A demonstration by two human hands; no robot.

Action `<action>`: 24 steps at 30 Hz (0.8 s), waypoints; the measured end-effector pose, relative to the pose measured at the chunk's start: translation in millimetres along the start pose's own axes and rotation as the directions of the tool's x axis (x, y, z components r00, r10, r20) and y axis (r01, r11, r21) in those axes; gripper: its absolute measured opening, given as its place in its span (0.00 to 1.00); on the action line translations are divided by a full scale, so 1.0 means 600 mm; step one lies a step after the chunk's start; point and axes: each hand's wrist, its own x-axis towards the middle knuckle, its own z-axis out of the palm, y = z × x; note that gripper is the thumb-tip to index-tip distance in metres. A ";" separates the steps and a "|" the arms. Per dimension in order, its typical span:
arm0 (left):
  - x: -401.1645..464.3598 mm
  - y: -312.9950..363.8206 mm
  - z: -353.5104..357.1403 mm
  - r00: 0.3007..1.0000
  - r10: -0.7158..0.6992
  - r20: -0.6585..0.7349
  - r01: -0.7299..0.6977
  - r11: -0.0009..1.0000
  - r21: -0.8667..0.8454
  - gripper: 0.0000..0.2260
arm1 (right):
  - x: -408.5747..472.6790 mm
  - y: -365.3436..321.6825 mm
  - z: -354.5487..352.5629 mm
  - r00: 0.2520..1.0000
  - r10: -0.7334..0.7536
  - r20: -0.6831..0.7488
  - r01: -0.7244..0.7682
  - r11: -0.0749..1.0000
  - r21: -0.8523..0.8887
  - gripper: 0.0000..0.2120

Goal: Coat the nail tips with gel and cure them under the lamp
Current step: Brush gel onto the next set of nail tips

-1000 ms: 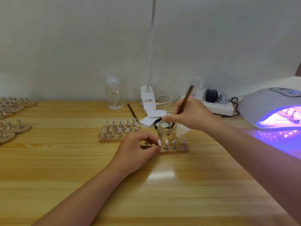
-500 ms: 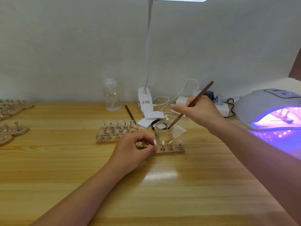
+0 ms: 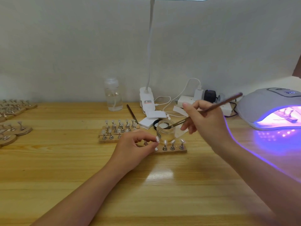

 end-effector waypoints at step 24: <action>0.000 -0.008 0.001 1.000 -0.003 0.010 0.004 1.000 -0.028 0.10 | -0.081 0.041 0.038 0.903 -0.426 0.056 0.427 0.904 -0.012 0.22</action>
